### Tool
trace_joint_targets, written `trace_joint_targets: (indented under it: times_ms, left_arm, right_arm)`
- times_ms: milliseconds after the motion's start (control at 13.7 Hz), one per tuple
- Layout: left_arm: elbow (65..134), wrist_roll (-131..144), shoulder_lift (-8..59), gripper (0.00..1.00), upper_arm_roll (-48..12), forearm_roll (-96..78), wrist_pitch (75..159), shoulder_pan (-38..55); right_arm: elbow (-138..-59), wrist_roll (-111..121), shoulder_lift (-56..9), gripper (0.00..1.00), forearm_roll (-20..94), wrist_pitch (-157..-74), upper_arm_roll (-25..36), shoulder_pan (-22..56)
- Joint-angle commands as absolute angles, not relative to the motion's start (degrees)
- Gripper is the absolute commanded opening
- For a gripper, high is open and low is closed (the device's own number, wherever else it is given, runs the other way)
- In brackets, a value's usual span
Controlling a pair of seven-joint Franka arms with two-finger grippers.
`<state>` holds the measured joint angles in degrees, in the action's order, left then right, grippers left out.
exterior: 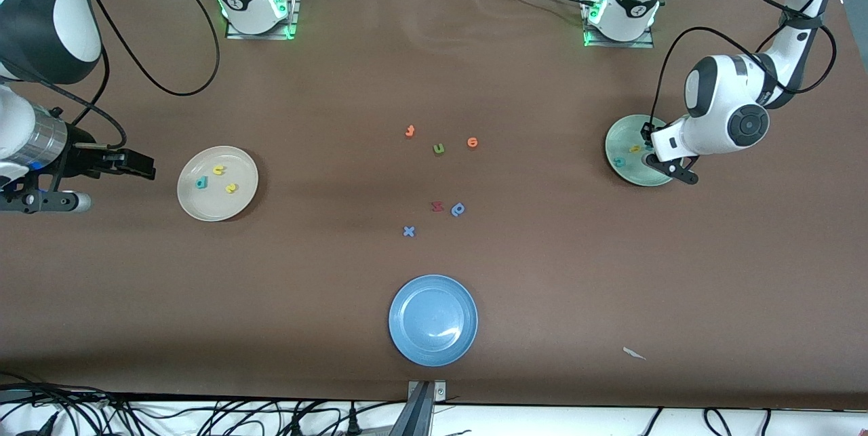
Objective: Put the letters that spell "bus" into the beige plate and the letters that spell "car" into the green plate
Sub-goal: 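Carry the cyan l to the green plate with the left gripper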
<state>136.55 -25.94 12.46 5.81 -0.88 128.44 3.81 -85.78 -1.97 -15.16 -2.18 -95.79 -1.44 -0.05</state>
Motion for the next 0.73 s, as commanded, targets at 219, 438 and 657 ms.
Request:
trace_joint_targets:
  times_ms: [219, 438, 657]
  left_arm:
    - [137.99, -20.48, 10.20, 0.97, 3.17, -4.47, 128.50, 4.57]
    - [137.99, -20.39, 10.11, 1.00, 2.55, -5.01, 128.50, 4.48]
    - [137.73, -21.27, 9.59, 1.00, 2.46, -5.01, 128.32, 4.48]
  right_arm:
    - [-87.80, -1.93, -13.27, 1.00, -2.99, -95.62, -2.20, -0.70]
    - [-87.80, -2.11, -13.27, 1.00, -2.90, -95.89, -2.20, -0.70]
    - [-87.80, -2.02, -13.27, 1.00, -2.90, -96.06, -2.20, -0.70]
